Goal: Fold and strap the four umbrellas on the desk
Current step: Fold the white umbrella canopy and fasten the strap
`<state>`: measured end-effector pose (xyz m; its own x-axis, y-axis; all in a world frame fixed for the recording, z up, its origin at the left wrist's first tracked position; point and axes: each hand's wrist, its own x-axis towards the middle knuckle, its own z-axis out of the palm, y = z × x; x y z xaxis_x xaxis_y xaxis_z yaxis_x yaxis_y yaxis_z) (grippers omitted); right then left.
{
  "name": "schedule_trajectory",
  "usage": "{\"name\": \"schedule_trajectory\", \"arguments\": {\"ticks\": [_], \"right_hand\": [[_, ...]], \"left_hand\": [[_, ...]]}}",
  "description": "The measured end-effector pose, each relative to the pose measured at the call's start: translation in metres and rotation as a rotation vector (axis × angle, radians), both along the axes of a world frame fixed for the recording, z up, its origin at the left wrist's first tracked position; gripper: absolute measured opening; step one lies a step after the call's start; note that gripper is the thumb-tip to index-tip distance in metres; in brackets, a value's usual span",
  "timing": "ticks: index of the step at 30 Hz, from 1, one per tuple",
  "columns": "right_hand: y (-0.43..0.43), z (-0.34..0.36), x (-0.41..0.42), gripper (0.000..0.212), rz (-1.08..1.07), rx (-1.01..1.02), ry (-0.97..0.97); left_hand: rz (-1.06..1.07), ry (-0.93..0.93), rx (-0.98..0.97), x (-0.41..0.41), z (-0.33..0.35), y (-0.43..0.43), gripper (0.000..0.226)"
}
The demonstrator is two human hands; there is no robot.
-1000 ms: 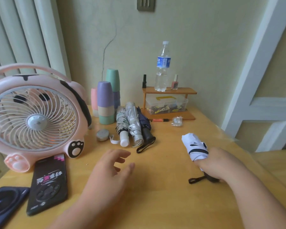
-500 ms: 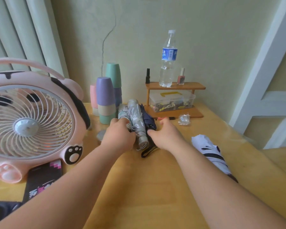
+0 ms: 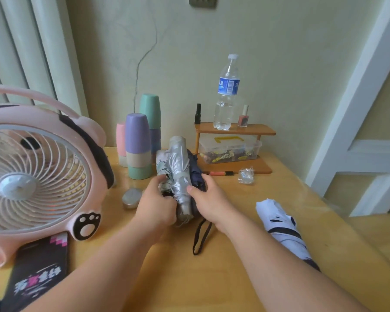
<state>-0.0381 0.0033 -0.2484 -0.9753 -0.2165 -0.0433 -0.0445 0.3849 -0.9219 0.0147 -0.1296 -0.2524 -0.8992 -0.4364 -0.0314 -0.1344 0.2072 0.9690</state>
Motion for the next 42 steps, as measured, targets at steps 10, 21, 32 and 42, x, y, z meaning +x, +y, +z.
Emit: {"name": "schedule_trajectory", "arguments": {"ticks": [10,21,32,42], "right_hand": [[0.062,-0.001,0.101,0.059,-0.191,0.695,0.186],[0.053,0.008,0.124,0.050,-0.111,0.967,0.496],[0.013,-0.001,0.082,0.046,0.098,0.726,0.310],[0.045,0.012,0.092,0.038,-0.007,0.815,0.541]], "left_hand": [[-0.118,0.009,-0.363,0.095,-0.018,0.042,0.063],[-0.523,-0.093,-0.834,0.109,-0.023,-0.001,0.081],[-0.426,0.115,-0.694,0.083,-0.039,0.009,0.092],[-0.418,0.122,-0.841,0.079,-0.042,0.004,0.083]]}}
